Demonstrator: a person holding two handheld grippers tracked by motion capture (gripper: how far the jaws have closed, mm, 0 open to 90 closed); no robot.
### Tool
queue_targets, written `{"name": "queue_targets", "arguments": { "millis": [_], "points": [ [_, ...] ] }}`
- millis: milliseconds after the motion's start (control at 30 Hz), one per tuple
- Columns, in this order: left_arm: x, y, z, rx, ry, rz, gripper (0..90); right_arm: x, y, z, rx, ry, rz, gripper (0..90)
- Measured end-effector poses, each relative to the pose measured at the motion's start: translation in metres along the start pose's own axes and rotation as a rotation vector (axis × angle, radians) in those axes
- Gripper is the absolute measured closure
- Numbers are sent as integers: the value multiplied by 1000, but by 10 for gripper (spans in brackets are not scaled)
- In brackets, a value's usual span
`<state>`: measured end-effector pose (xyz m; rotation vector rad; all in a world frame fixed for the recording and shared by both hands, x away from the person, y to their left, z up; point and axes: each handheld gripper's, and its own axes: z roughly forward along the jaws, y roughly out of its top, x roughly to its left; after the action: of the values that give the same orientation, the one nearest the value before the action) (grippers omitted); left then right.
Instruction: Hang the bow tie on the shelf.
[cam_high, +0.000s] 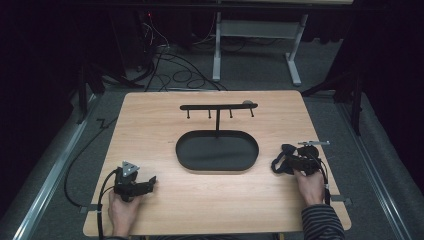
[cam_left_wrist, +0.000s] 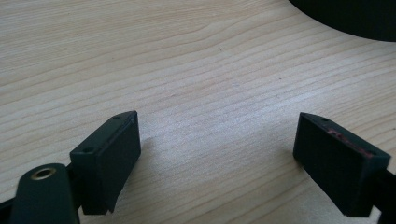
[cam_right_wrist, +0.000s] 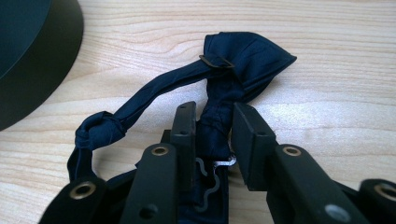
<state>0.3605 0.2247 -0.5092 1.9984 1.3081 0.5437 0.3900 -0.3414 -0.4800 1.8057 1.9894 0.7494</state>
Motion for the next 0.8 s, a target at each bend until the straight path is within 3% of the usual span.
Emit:
{"name": "queue_targets", "arguments": {
  "millis": [433, 800],
  "points": [
    [0, 0, 0, 0, 0, 1, 154, 6, 2, 1, 11, -14, -68, 790],
    [0, 0, 0, 0, 0, 0, 155, 16, 0, -12, -50, -24, -154, 800]
  ]
}}
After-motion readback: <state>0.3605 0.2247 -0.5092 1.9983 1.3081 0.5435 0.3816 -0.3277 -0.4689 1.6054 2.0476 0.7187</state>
